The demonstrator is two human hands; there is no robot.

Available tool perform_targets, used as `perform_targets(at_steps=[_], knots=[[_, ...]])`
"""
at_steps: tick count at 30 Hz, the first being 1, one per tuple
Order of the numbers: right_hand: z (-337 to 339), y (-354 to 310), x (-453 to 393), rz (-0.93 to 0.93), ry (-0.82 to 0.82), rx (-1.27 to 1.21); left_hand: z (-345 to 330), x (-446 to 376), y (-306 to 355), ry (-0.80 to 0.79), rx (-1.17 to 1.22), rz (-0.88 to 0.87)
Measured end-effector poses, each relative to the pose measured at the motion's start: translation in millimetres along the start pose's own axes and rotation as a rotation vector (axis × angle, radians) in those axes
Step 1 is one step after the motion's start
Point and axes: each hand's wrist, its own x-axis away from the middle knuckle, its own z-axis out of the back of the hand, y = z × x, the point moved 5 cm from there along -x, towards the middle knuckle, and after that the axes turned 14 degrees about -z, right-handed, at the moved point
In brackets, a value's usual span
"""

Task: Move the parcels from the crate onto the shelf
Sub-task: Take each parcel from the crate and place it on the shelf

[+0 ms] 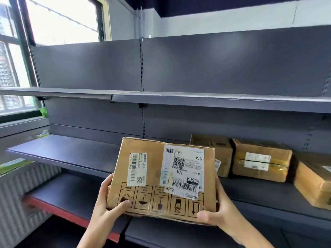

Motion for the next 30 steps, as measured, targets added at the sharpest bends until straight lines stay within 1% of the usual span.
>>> perform_targets(at_steps=[4,8,12,16,19,22,30], knots=[[-27,-10,-32,-0.001,-0.018,0.002,37,-22,-15,0.01,-0.028,-0.019],[-55,-23,-71,0.001,0.039,0.043,74,-62,-34,-0.029,-0.017,-0.021],[-98,-36,-117,0.016,0.083,0.059,127,-104,-49,-0.076,0.014,-0.004],[-140,-51,-157,0.022,0.099,0.092,181,-137,-61,-0.091,0.033,0.017],[-155,-60,-173,0.034,0.14,0.12,205,-154,-64,-0.088,0.044,-0.008],[-170,-68,-188,0.043,0.155,0.146,220,-166,-71,-0.095,0.07,-0.02],[-185,-61,-207,-0.003,0.167,0.179,231,-170,-101,-0.094,0.12,0.053]])
